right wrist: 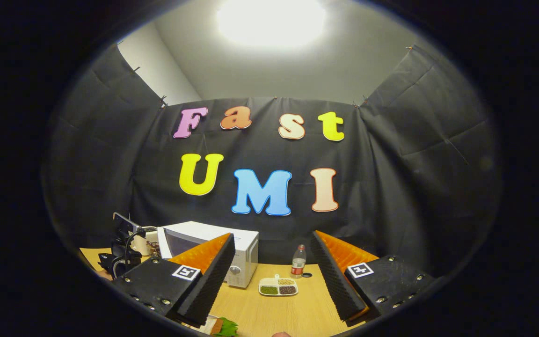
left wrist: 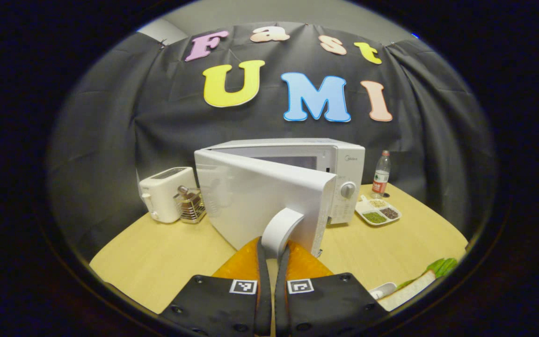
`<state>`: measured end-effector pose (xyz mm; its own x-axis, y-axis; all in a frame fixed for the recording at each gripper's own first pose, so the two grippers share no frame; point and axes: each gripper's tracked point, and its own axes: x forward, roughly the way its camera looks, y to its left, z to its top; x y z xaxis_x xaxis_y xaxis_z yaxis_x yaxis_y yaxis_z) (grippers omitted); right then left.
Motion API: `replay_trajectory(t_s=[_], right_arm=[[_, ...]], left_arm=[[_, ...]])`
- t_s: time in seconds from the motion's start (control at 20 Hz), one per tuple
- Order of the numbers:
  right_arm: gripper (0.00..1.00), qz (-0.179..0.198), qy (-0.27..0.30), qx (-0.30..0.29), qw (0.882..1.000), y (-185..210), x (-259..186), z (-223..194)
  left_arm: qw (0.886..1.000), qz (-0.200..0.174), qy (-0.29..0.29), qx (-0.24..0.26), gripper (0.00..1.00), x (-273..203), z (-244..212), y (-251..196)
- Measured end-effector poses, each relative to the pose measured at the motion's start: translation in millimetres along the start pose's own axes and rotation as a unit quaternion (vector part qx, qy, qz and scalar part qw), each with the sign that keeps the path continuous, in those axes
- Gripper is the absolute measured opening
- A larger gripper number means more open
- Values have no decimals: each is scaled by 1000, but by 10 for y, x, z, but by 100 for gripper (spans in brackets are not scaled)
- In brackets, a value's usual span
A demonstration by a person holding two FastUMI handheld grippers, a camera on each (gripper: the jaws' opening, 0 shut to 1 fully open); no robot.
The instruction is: Open the microwave oven with the left hand, put the food in, and close the microwave oven.
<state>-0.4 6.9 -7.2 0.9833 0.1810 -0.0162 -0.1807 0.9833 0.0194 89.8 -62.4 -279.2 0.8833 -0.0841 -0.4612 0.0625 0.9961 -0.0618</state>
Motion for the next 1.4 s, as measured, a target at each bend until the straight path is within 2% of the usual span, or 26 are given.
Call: replay_trajectory(t_s=[0.2, 0.25, 0.35, 0.45, 0.5, 0.6, 0.65, 0.7, 0.8, 0.95, 1.0, 1.05, 1.2, 1.25, 1.35, 1.4], right_arm=[[98, 21, 0, 9, 1000, 433, 82, 59], [98, 24, -4, 9, 1000, 553, 98, 98], [98, 28, -7, 8, 1000, 789, 119, 142], [98, 34, -6, 11, 999, 1062, 148, 159], [98, 35, -7, 11, 999, 1194, 146, 170], [99, 34, -8, 10, 999, 1411, 145, 197], [98, 34, -7, 9, 999, 1512, 141, 199], [98, 33, -5, 8, 999, 1620, 135, 195], [98, 34, -5, 5, 999, 1817, 128, 216], [98, 29, -4, -3, 1000, 2024, 91, 224], [98, 28, -1, -3, 1000, 2095, 79, 200], [98, 28, 2, -3, 1000, 2153, 63, 197], [98, 30, 5, -9, 999, 2248, 6, 200], [99, 35, 3, -10, 999, 2271, -7, 220], [98, 41, 4, -17, 999, 2228, -48, 246], [98, 44, 3, -19, 999, 2174, -63, 248]], left_arm=[[1000, 7, 0, -2, 10, -223, -88, 424], [1000, 7, 1, -4, 13, -264, -105, 528], [1000, 6, 2, -7, 9, -342, -131, 760], [1000, 2, 4, -6, 13, -379, -152, 960], [1000, -1, 4, -3, 9, -413, -172, 1057], [1000, -7, 3, 0, 9, -445, -180, 1235], [1000, -12, 3, 0, 13, -457, -180, 1320], [1000, -17, 2, 1, 9, -470, -198, 1382], [1000, -26, 1, 7, 9, -477, -208, 1523], [999, -34, -4, 9, 9, -484, -220, 1738], [999, -38, -7, 10, 13, -502, -216, 1797], [999, -41, -8, 10, 10, -505, -216, 1844], [999, -50, -2, -11, 16, -531, -248, 1941], [999, -47, -4, -22, 12, -562, -244, 1960], [999, -27, -12, -24, 29, -691, -223, 2064], [999, -19, -19, -26, 47, -748, -184, 2100]])
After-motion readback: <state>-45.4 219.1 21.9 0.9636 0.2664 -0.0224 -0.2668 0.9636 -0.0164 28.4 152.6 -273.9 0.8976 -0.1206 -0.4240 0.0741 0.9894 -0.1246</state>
